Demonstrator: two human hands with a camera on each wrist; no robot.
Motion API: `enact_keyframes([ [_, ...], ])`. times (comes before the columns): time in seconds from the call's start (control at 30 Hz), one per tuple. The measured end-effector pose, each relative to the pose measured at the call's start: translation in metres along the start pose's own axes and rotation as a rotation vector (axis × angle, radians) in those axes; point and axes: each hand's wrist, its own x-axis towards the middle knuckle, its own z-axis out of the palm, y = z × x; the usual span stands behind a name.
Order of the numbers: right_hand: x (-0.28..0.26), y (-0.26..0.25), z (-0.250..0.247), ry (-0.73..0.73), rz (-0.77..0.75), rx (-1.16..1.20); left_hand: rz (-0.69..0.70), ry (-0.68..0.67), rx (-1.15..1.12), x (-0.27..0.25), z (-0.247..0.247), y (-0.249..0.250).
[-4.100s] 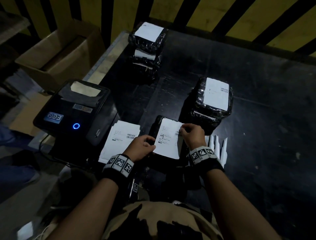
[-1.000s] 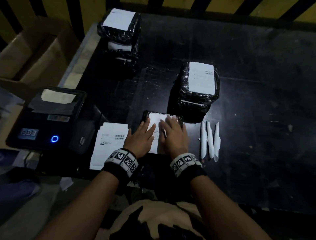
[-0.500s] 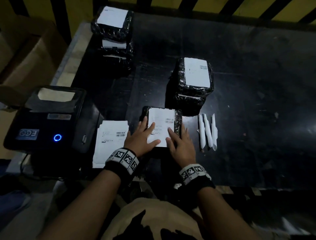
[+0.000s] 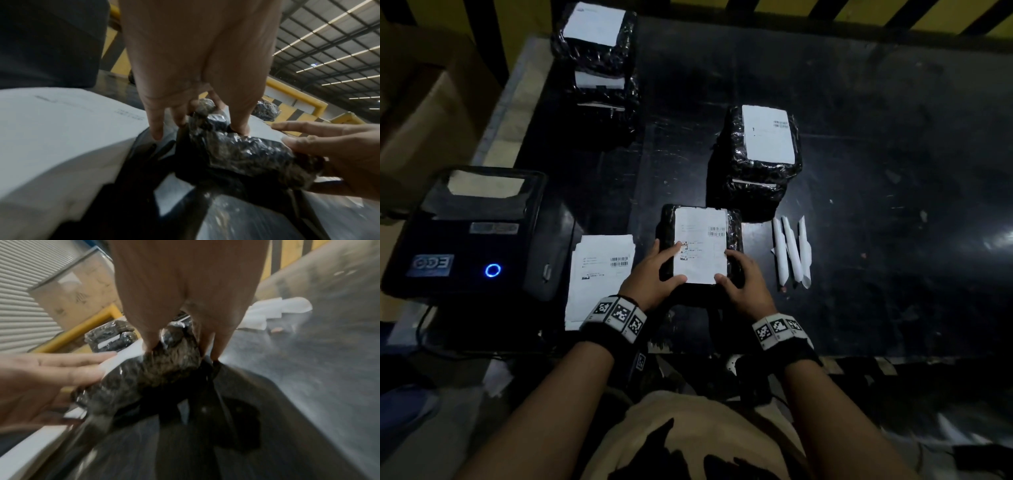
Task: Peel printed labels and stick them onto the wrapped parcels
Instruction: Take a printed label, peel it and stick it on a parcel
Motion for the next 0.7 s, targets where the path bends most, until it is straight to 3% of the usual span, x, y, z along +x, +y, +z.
enact_keyframes([
  [0.17, 0.010, 0.005, -0.011, -0.079, 0.003, 0.046, 0.020, -0.017, -0.022, -0.004, -0.005, 0.002],
  [0.27, 0.013, 0.003, -0.022, -0.132, 0.096, 0.166, 0.046, 0.018, -0.055, -0.009, -0.005, 0.000],
  [0.43, 0.028, 0.000, -0.033, -0.060, 0.273, 0.209, -0.093, 0.132, -0.247, -0.013, -0.003, -0.002],
  [0.6, 0.040, -0.003, -0.018, -0.141, 0.261, 0.069, -0.175, 0.131, -0.258, -0.005, 0.003, 0.004],
  [0.7, 0.042, 0.000, -0.015, -0.134, 0.314, 0.156, -0.187, 0.136, -0.263, -0.002, 0.002, 0.005],
])
